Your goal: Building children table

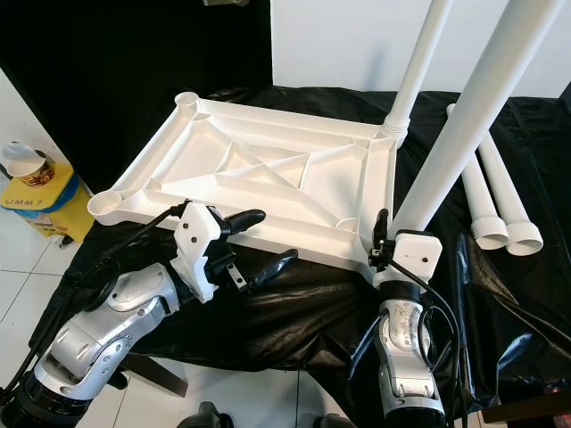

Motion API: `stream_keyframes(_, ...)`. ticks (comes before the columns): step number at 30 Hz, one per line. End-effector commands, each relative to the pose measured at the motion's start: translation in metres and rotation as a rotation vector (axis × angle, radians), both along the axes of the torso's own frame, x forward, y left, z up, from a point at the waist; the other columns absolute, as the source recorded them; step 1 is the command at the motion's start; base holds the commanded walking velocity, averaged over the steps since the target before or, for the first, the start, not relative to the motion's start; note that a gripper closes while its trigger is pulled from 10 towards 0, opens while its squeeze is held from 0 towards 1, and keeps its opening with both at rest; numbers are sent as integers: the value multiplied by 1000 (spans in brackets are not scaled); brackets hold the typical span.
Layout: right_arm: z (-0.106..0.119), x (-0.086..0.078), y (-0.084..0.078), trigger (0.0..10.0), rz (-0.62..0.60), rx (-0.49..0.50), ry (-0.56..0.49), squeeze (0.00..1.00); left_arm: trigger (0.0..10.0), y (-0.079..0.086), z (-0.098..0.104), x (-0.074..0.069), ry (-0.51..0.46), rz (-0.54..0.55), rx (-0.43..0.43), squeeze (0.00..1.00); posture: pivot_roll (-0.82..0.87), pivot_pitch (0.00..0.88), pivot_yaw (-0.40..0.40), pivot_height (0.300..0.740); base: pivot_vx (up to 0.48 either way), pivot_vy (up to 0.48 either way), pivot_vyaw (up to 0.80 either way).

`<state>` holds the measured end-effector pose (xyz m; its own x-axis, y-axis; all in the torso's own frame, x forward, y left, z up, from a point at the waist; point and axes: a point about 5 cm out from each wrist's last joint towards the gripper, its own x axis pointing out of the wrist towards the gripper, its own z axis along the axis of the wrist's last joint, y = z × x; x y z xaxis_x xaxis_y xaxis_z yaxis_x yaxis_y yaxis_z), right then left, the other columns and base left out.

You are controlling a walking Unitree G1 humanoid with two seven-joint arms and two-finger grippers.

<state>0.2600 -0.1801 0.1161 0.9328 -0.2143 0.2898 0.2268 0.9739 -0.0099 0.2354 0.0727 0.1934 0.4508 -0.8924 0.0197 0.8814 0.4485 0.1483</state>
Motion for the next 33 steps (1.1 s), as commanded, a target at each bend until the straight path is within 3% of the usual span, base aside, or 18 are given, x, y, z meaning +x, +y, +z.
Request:
stream_keyframes(1,-37,-10,-5,10000,-18,23,186,0,10000,-1,1,-2,0,-77,17,0,34,95,9,740,0,0,0)
stream_keyframes(4,-38,-10,-5,10000,-13,32,192,0,10000,-1,1,-2,-1,-77,17,0,34,95,9,740,0,0,0)
stream_keyframes(9,-42,-10,-8,10000,-58,138,209,0,10000,-1,1,-1,-3,-77,16,0,30,94,10,740,0,0,0)
stream_keyframes(17,-39,-10,-9,10000,-60,85,192,0,10000,-1,1,-1,-4,-78,17,0,31,92,9,740,0,0,0)
stream_keyframes(27,-42,-13,-14,10000,-138,122,206,0,10000,-2,1,-1,-6,-82,18,0,31,85,10,740,0,0,0)
stream_keyframes(33,-42,-14,-25,10000,-244,168,217,0,10000,-2,0,-2,-6,-87,21,0,34,81,11,740,0,0,0)
